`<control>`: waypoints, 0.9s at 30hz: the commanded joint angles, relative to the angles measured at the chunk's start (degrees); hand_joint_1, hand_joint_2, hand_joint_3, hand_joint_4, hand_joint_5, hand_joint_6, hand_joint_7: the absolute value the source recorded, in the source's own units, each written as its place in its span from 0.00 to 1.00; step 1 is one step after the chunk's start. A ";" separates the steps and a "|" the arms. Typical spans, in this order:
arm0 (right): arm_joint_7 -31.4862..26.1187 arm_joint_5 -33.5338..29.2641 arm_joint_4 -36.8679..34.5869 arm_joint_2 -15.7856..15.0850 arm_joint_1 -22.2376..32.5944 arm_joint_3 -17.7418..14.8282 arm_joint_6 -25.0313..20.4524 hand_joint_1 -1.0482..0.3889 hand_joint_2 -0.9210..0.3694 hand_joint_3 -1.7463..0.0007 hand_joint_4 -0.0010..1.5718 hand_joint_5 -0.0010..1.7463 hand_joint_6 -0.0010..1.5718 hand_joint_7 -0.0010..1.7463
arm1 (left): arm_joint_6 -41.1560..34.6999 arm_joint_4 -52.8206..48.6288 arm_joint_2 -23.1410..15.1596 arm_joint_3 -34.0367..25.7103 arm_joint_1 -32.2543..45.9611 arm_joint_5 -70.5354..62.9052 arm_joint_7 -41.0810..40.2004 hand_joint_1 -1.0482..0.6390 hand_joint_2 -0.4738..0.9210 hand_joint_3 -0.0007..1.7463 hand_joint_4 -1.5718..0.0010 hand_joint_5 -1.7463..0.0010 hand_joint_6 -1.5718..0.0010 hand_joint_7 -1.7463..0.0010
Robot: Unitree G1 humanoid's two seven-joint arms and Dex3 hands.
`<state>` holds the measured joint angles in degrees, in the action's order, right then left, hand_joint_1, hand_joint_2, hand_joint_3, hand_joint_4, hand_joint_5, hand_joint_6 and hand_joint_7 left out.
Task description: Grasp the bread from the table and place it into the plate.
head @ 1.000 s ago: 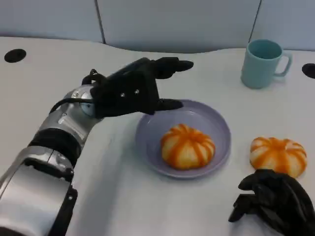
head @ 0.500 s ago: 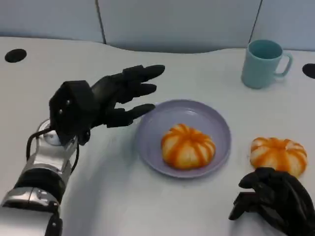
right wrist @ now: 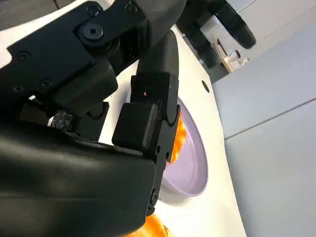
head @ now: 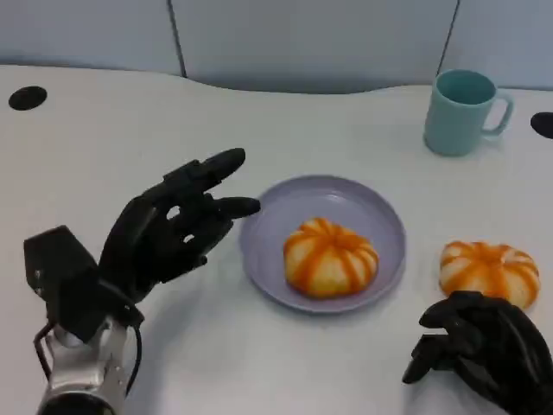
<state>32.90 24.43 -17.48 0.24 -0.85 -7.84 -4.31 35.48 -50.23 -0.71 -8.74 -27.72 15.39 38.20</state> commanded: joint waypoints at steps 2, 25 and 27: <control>-0.26 -0.12 0.75 -0.87 0.53 -0.05 -0.24 0.04 0.19 1.00 0.91 0.39 0.93 0.25 | -1.87 6.59 0.78 -1.31 5.92 3.31 -0.86 0.29 1.00 0.18 0.71 0.47 0.65 0.96; -0.14 -0.13 2.58 -1.24 1.53 0.59 -0.98 0.08 0.18 1.00 0.89 0.40 0.89 0.29 | -19.41 37.60 5.25 1.02 31.53 0.23 -20.49 0.33 1.00 0.28 0.63 0.05 0.68 0.31; 0.11 -0.07 2.46 -1.30 1.54 0.57 -0.75 0.08 0.18 1.00 0.89 0.40 0.89 0.28 | -22.71 38.37 4.87 0.64 31.85 1.80 -20.36 0.33 1.00 0.28 0.62 0.04 0.67 0.29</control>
<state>32.88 24.31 -15.85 -0.16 0.24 -7.09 -5.26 16.35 -13.41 5.59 -7.49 3.19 15.63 18.50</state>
